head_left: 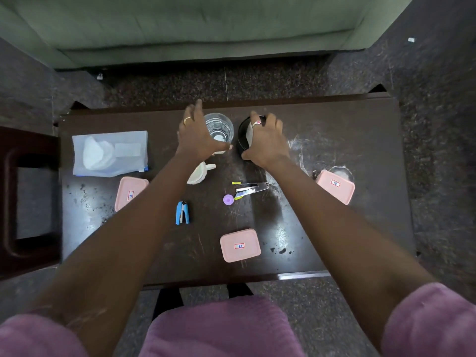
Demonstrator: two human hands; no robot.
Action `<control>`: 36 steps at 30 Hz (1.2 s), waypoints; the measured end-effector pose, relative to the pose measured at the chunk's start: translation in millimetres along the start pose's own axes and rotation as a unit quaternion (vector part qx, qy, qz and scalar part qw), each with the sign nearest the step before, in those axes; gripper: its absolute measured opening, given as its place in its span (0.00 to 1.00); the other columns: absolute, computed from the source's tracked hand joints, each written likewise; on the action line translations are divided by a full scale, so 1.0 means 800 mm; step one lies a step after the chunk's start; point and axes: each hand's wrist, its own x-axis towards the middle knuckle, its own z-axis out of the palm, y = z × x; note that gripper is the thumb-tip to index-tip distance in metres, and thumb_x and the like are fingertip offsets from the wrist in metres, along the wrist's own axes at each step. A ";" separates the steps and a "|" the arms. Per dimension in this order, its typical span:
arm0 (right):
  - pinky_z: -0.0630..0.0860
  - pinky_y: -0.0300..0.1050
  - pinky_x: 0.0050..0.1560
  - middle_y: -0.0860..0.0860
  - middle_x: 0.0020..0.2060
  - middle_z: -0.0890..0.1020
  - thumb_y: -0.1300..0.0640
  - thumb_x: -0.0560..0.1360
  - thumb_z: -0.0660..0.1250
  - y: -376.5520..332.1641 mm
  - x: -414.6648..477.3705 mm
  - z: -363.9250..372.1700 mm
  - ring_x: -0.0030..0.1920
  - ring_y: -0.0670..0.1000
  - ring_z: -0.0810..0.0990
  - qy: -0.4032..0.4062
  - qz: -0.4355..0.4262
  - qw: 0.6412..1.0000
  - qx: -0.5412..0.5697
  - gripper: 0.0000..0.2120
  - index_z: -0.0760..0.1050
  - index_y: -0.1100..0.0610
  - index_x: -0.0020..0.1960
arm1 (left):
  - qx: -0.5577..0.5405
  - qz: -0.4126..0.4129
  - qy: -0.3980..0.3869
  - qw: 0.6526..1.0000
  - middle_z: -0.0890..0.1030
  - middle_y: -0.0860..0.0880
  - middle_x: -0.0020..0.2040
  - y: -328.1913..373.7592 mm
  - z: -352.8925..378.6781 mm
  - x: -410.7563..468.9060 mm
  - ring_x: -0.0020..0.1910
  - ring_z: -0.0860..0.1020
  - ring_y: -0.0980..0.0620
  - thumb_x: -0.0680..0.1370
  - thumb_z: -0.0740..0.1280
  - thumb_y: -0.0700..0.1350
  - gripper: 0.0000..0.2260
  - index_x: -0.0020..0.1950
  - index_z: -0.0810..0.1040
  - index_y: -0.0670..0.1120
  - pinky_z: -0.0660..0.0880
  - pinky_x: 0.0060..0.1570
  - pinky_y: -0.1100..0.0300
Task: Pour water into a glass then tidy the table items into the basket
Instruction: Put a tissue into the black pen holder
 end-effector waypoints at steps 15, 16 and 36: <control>0.75 0.55 0.52 0.59 0.67 0.61 0.54 0.63 0.78 -0.012 0.026 -0.008 0.65 0.63 0.62 -0.007 0.029 0.999 -0.010 0.46 0.55 0.43 0.72 | -0.062 0.011 0.020 0.998 0.61 0.42 0.71 0.003 0.011 0.015 0.68 0.64 0.42 0.63 0.77 0.44 0.42 0.73 0.60 0.45 0.69 0.65 0.49; 0.75 0.55 0.52 0.59 0.67 0.61 0.55 0.63 0.78 -0.012 0.027 -0.008 0.65 0.63 0.62 -0.006 0.031 0.999 -0.008 0.46 0.55 0.43 0.72 | -0.062 0.010 0.022 0.998 0.61 0.42 0.71 0.003 0.011 0.015 0.68 0.64 0.42 0.63 0.77 0.44 0.42 0.73 0.60 0.45 0.69 0.65 0.49; 0.74 0.55 0.56 0.61 0.72 0.55 0.51 0.64 0.77 -0.014 0.021 0.006 0.68 0.65 0.60 0.007 0.042 0.999 -0.010 0.52 0.45 0.40 0.74 | -0.052 0.000 0.011 0.999 0.57 0.43 0.74 0.009 0.010 0.010 0.72 0.59 0.41 0.66 0.76 0.45 0.44 0.75 0.55 0.45 0.64 0.69 0.48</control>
